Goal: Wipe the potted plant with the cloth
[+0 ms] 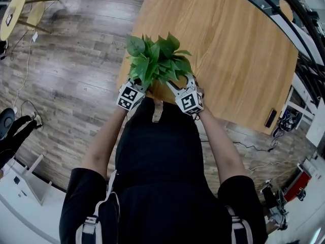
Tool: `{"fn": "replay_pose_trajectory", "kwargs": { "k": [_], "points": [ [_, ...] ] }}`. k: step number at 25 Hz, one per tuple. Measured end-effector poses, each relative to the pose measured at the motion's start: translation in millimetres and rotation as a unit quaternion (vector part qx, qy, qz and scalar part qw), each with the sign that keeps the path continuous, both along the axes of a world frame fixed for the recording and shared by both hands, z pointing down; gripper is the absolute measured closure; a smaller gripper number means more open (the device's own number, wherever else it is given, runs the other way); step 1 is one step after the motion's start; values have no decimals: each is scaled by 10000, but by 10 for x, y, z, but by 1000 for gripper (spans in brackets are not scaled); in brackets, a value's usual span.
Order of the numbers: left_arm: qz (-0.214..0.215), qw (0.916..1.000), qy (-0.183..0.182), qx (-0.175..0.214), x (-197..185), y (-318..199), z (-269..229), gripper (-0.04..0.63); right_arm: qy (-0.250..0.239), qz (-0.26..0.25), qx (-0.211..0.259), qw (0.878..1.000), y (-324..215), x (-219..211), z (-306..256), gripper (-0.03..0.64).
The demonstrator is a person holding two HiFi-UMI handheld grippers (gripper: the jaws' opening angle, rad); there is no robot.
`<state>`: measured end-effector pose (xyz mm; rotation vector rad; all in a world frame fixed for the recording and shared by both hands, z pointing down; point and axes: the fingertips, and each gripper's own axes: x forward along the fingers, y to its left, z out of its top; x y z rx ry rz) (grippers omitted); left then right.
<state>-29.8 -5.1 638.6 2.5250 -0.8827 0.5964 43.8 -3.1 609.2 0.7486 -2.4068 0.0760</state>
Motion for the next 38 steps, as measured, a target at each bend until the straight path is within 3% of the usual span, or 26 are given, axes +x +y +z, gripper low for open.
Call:
{"fn": "replay_pose_trajectory", "kwargs": {
  "k": [3, 8, 14, 28, 35, 38],
  "points": [
    [-144, 9999, -12, -38, -99, -80, 14, 470, 7, 36, -48, 10000, 146, -51, 25, 367],
    [-180, 9997, -118, -132, -129, -145, 35, 469, 22, 539, -60, 9985, 4, 104, 93, 367],
    [-157, 9998, -139, -65, -128, -220, -2, 469, 53, 149, 171, 9997, -185, -22, -29, 367],
    [597, 9976, 146, -314, 127, 195, -56, 469, 102, 457, 159, 9988, -204, 11, -8, 367],
    [269, 9991, 182, -261, 25, 122, -27, 469, 75, 367, 104, 9992, -4, -66, -11, 367],
    [63, 9986, 366, -367, -83, 48, -22, 469, 33, 318, 29, 9995, 143, -128, 9, 367]
  ]
}}
